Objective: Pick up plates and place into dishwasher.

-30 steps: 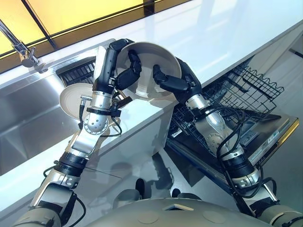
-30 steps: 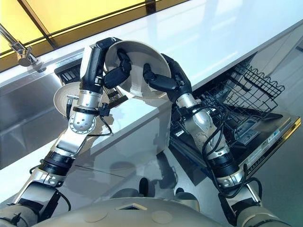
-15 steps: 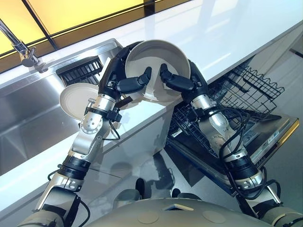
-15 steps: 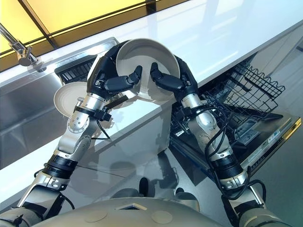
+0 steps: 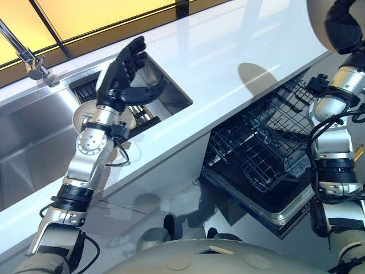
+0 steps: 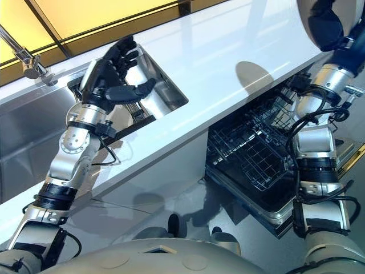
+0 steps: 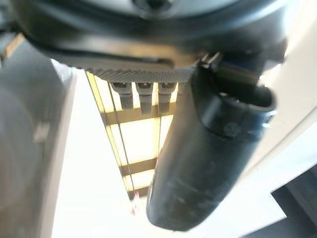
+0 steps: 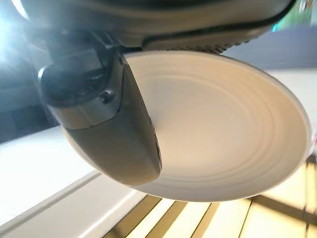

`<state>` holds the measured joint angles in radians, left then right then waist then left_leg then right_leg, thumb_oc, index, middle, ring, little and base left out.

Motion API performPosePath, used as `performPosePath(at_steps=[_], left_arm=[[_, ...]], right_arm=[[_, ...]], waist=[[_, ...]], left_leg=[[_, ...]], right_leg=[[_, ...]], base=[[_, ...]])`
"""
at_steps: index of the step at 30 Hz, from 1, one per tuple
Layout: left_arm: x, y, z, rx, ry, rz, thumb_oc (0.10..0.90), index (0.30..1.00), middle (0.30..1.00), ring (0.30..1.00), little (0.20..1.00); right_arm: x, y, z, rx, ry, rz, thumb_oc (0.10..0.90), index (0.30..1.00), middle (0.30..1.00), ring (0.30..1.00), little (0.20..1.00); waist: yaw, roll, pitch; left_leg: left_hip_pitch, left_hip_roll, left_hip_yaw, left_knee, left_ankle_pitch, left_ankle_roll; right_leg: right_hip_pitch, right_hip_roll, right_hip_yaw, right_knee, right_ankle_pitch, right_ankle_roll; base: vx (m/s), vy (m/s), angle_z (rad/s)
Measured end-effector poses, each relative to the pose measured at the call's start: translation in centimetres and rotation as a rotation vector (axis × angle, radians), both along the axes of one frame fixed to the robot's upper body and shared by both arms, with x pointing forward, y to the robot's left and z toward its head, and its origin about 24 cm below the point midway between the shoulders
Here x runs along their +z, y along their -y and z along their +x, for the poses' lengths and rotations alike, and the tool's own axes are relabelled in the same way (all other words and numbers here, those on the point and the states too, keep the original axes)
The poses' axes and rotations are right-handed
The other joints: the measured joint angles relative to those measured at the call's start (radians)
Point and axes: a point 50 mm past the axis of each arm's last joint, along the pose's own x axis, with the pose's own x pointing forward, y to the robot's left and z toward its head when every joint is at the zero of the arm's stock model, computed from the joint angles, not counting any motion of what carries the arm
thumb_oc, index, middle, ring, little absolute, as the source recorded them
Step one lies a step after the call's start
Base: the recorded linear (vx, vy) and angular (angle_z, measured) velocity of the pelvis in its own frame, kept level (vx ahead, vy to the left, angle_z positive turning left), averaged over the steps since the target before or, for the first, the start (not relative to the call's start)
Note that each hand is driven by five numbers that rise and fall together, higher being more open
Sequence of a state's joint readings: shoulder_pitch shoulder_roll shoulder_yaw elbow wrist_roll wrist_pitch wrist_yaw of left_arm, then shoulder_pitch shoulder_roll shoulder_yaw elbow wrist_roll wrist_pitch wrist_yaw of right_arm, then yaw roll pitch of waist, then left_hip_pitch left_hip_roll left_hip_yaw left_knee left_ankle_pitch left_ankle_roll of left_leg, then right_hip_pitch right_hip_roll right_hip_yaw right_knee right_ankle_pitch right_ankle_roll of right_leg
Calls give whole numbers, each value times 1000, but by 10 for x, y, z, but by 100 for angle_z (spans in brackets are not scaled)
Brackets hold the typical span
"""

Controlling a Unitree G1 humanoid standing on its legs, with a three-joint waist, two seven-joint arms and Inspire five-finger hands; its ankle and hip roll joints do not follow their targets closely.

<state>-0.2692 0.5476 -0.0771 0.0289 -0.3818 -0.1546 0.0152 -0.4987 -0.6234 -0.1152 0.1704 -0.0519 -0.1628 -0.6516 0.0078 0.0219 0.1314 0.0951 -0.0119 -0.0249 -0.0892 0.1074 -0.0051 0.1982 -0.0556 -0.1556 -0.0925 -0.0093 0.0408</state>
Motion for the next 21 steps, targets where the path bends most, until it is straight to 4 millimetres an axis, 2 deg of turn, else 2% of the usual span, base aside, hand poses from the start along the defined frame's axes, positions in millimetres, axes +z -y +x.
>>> performPosePath(at_steps=[3, 5, 7, 8, 10, 15, 21], left_arm=[[1, -21, -4, 87, 8, 50, 800, 900, 900, 900, 900], [1, -34, -9, 154, 18, 92, 800, 900, 900, 900, 900], [0, -51, -17, 234, 30, 118, 800, 900, 900, 900, 900], [-1, -54, -19, 248, 29, 123, 800, 900, 900, 900, 900], [-2, -66, -26, 304, 21, 161, 800, 900, 900, 900, 900], [-11, -73, -33, 334, -7, 222, 800, 900, 900, 900, 900], [-21, -81, -34, 383, -46, 215, 800, 900, 900, 900, 900]], right_arm=[[-20, 21, -3, -79, -103, 11, 100, 300, 300, 300, 200], [-39, 40, -12, -138, -195, 24, 100, 300, 300, 300, 200], [-64, 62, -24, -200, -314, 51, 100, 300, 300, 300, 200], [-69, 65, -27, -210, -339, 57, 100, 300, 300, 300, 200], [-95, 82, -38, -254, -468, 89, 100, 300, 300, 300, 200], [-137, 100, -58, -280, -674, 133, 100, 300, 300, 300, 200], [-156, 109, -66, -293, -772, 162, 100, 300, 300, 300, 200]], waist=[[0, 1, 1], [4, 1, 5], [10, 2, 14], [12, 3, 16], [14, 7, 36], [16, 25, 53], [15, 51, 68]], left_leg=[[0, -3, -2, 0, 0, 1], [0, -5, -5, 0, -1, 2], [-1, -6, -6, 0, -1, 3], [-1, -6, -6, 0, -1, 4], [-1, -7, -8, 0, -1, 4], [-1, -8, -12, 0, 0, 5], [0, -8, -24, 0, 3, 7]], right_leg=[[0, -3, 0, 0, -2, 2], [1, -5, 0, 0, -3, 3], [1, -6, 0, 0, -3, 4], [2, -6, -1, 0, -3, 4], [2, -6, -2, 1, -3, 4], [6, -9, -11, 1, -4, 5], [12, -10, -21, 0, -5, 6]], base=[[90, -4, 2], [96, 9, 3], [93, 14, 3], [88, 12, 2], [85, 12, 2], [76, 11, 4], [79, 27, 5]])
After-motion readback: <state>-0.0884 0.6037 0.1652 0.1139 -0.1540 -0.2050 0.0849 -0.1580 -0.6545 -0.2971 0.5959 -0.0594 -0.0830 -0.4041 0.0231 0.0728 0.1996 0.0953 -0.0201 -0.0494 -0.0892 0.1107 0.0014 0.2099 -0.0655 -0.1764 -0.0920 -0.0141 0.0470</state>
